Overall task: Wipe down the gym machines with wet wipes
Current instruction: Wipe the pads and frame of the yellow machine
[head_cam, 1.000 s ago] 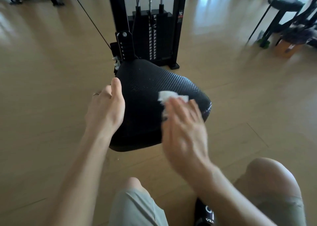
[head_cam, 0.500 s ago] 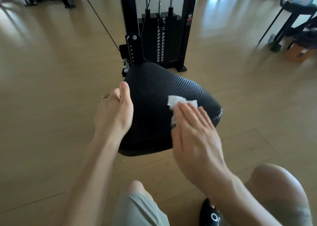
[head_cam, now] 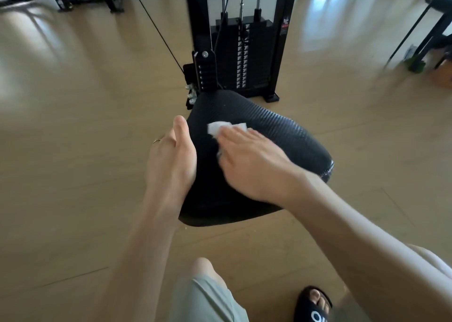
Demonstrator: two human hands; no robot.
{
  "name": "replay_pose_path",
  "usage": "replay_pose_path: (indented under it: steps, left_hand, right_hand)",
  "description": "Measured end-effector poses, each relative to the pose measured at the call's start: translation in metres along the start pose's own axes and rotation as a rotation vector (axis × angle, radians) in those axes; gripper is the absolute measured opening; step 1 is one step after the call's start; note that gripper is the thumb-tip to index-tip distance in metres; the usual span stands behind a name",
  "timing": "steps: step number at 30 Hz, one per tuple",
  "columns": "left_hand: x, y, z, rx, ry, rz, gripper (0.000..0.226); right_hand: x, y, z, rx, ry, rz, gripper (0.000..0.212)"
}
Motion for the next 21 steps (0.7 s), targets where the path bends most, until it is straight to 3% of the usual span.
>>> replay_pose_path:
  steps: [4, 7, 11, 16, 21]
  left_hand:
    - [0.0, 0.0, 0.001, -0.023, 0.054, -0.011, 0.072]
    - [0.001, 0.003, 0.003, -0.018, 0.078, -0.007, 0.073]
    - [0.0, 0.005, 0.003, -0.042, 0.127, 0.021, 0.074]
    - [-0.001, 0.005, 0.01, -0.078, 0.354, 0.033, 0.074]
    - [-0.003, 0.004, 0.014, -0.098, 0.515, -0.03, 0.072]
  right_hand:
    - [0.002, 0.048, 0.022, -0.196, 0.06, 0.066, 0.053]
    - [-0.007, 0.057, -0.017, -0.105, 0.016, 0.139, 0.054]
    - [-0.016, 0.02, -0.034, 0.027, 0.064, 0.088, 0.049]
    - [0.011, 0.026, 0.051, -0.312, 0.1, 0.077, 0.042]
    - [-0.002, 0.077, 0.029, -0.394, 0.079, 0.24, 0.056]
Point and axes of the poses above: each hand's wrist, its own y-axis away from the middle knuckle, its own x-axis out of the palm, z = x × y, the point moved 3 cm from there along -y, towards the middle knuckle, and after that the axes turned 11 degrees about z, right-handed, at the moved point
